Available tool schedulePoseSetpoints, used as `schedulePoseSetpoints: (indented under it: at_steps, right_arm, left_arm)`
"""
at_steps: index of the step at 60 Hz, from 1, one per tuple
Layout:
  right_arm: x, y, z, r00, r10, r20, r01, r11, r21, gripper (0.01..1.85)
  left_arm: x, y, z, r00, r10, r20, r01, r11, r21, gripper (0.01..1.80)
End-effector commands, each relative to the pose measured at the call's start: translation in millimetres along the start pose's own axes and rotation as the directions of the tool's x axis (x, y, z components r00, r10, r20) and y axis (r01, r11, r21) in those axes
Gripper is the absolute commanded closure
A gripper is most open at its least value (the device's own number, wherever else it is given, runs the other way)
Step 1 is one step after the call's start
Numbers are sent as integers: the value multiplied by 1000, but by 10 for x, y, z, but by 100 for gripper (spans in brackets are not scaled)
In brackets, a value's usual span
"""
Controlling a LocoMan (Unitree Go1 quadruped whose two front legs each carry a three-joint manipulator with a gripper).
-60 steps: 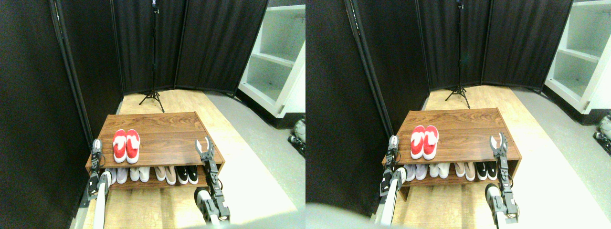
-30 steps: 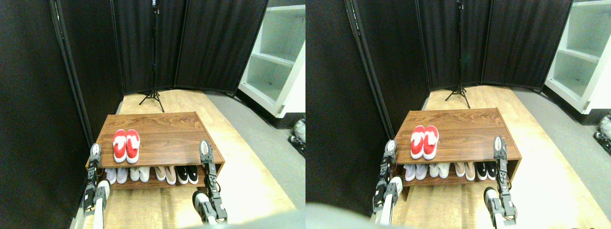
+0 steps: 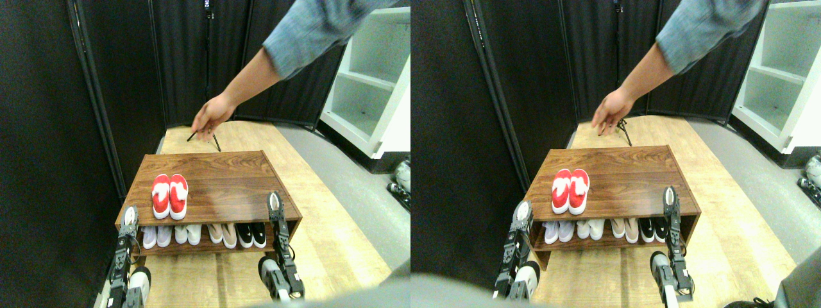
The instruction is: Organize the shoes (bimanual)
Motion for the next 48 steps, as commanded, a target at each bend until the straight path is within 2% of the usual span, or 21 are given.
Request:
schedulePoseSetpoints:
  at_steps: [1,10,14,21,29,48]
  right_arm:
    - [0,122,80,1000,12,4,-12,998,65,185]
    - [13,136,124,999,-29,-14,31,992,121,185]
    - [9,142,134,996,-87,-18,89,984,156,185]
    - [17,145,143,996,-91,-27,94,980,174,185]
    - [28,169,167,993,-76,-90,95,970,225,185]
    - [52,181,166,987,-106,-118,131,964,233,185]
  left_arm:
    - [-52,-69,-42,998,-60,-20,61,998,21,180]
    - [-126,-19,-92,999,-45,-24,45,999,-7,180]
    - [-137,-12,-113,999,-40,-24,40,999,-3,180]
    - [-136,-8,-124,999,-39,-30,39,999,4,180]
    - [-117,-33,-129,997,-58,-44,59,998,19,180]
    - [-35,-62,-127,996,-72,-60,73,997,20,180]
